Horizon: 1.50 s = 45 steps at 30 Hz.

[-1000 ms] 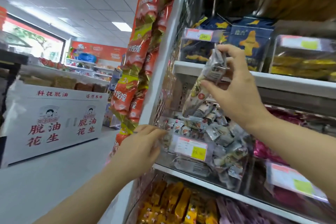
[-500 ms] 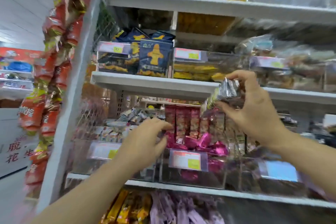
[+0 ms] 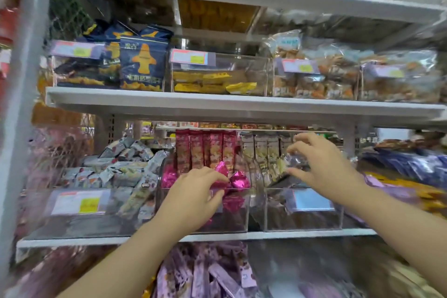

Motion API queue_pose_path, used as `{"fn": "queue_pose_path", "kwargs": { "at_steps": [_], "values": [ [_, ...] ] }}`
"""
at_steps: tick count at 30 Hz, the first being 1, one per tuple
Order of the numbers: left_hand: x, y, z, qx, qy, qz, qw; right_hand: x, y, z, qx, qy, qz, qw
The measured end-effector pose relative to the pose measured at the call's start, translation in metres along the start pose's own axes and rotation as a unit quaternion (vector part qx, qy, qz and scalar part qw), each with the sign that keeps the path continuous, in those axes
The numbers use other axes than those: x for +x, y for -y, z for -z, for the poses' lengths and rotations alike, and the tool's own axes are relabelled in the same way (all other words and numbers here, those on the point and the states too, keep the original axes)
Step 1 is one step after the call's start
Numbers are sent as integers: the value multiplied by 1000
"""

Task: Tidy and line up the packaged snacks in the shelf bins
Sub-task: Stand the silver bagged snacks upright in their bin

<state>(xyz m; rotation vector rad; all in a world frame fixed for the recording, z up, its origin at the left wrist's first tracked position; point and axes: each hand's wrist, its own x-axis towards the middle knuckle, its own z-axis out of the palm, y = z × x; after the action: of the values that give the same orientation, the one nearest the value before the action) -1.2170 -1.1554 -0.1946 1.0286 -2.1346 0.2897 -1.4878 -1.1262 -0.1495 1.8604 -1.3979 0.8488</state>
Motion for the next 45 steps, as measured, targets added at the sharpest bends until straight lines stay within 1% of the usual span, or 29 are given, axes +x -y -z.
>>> {"fn": "queue_pose_path", "kwargs": {
  "at_steps": [1, 3, 6, 8, 10, 12, 15, 18, 22, 23, 26, 29, 31, 34, 37, 39, 41, 43, 45],
  "values": [
    [-1, 1, -1, -3, -3, 1, 1000, -2, -1, -3, -35, 17, -3, 999],
    [-5, 3, -3, -15, -10, 0, 1000, -9, 2, -6, -47, 19, -4, 999],
    [-15, 5, -8, -38, -21, 0, 999, -25, 17, -10, 5, -41, 36, 999],
    [-25, 5, -12, -68, -26, 8, 997, -43, 33, -13, 65, -52, 48, 995],
    [-39, 5, -18, -97, -31, 13, 995, -66, 49, -23, 124, -36, 40, 991],
    [-56, 6, -25, -104, -39, 16, 994, -91, 62, -41, 177, -6, 21, 984],
    [-85, 9, -43, -122, -33, 22, 992, -132, 74, -77, 218, 72, -20, 973],
    [-111, 12, -67, -121, 4, 19, 993, -162, 78, -106, 217, 157, -79, 960],
    [-131, 10, -108, -146, 109, 16, 983, -188, 72, -131, 218, 303, -140, 917],
    [-133, 7, -118, -149, 132, 11, 980, -193, 70, -136, 231, 321, -149, 906],
    [-136, -2, -145, -142, 191, 2, 971, -204, 65, -151, 299, 337, -164, 878],
    [-131, -8, -160, -60, 231, -26, 971, -202, 58, -158, 326, 350, -174, 861],
    [-131, -9, -165, -9, 230, -15, 973, -201, 55, -163, 331, 341, -182, 861],
    [-132, -14, -174, 53, 218, -13, 974, -201, 60, -166, 342, 288, -222, 867],
    [-134, -18, -178, 48, 211, -2, 976, -200, 69, -167, 383, 207, -288, 853],
    [-135, -16, -174, -13, 186, 27, 982, -199, 74, -166, 407, 156, -313, 844],
    [-133, -15, -167, -120, 139, 78, 980, -196, 80, -158, 421, 110, -319, 842],
    [-127, -18, -158, -212, 85, 116, 967, -190, 83, -144, 412, 54, -301, 858],
    [-119, -24, -147, -276, 51, 137, 950, -184, 84, -128, 404, 9, -274, 873]
  ]
}}
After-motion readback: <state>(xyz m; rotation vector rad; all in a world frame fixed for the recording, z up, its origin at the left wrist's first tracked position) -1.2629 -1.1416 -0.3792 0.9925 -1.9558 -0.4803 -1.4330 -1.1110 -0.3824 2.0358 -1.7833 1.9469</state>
